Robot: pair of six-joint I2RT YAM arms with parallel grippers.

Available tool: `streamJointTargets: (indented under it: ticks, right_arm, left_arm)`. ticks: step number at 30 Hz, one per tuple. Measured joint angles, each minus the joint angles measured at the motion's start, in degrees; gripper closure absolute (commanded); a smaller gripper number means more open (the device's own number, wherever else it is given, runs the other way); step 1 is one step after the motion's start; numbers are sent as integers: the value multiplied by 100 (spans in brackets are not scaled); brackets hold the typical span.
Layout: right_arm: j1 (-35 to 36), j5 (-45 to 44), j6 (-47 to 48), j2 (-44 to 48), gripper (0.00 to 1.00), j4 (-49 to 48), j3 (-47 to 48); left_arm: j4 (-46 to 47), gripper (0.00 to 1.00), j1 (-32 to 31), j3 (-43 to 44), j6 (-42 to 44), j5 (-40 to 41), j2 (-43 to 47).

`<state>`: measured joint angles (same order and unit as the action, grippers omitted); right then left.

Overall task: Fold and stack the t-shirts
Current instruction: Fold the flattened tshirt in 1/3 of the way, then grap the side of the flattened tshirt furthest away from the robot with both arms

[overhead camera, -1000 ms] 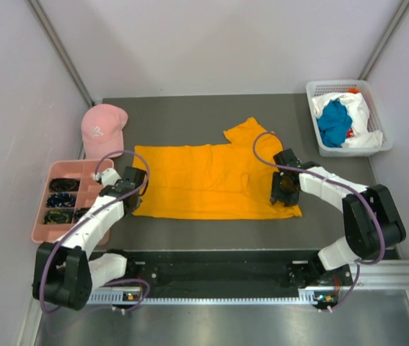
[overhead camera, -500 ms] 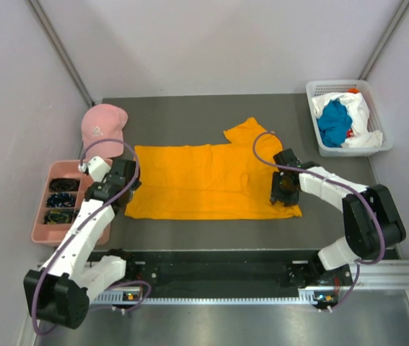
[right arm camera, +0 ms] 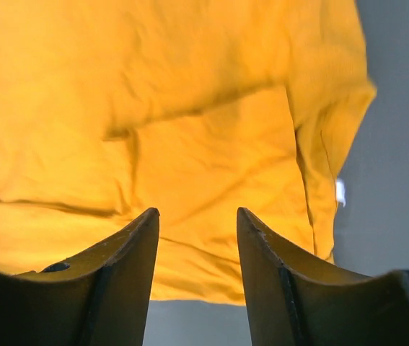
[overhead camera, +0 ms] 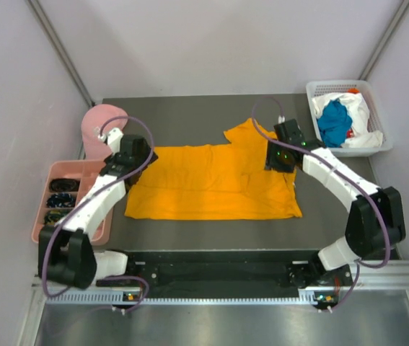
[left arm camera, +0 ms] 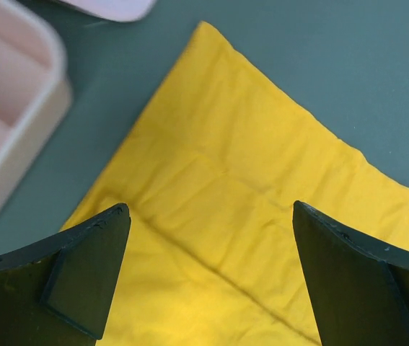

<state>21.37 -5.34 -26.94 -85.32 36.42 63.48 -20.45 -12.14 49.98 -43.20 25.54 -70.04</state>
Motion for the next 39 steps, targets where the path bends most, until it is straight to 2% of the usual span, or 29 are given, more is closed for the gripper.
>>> streamJointTargets:
  ticks: [2, 8, 15, 20, 32, 39]
  right_arm:
    - [0, -66, 109, -262, 45, -4, 533]
    - [-15, -144, 400, -1290, 37, -35, 1856]
    - [-184, 52, 664, -2804, 35, -90, 3803]
    - [-562, 385, 804, -3982, 32, -81, 5309]
    - [-861, 1115, 1298, -5707, 27, -120, 6682]
    - [-850, 1403, 1438, -6074, 25, -118, 6964]
  left_arm:
    - [400, 1, 0, 151, 94, -195, -656]
    - [767, 1, 0, 817, 197, -476, -1937]
    - [986, 1, 0, 1005, 249, -715, -2151]
    - [1027, 1, 0, 990, 286, -817, -2131]
    - [1134, 1, 0, 811, 286, -1064, -2109]
    - [1150, 1, 0, 717, 280, -1156, -2109]
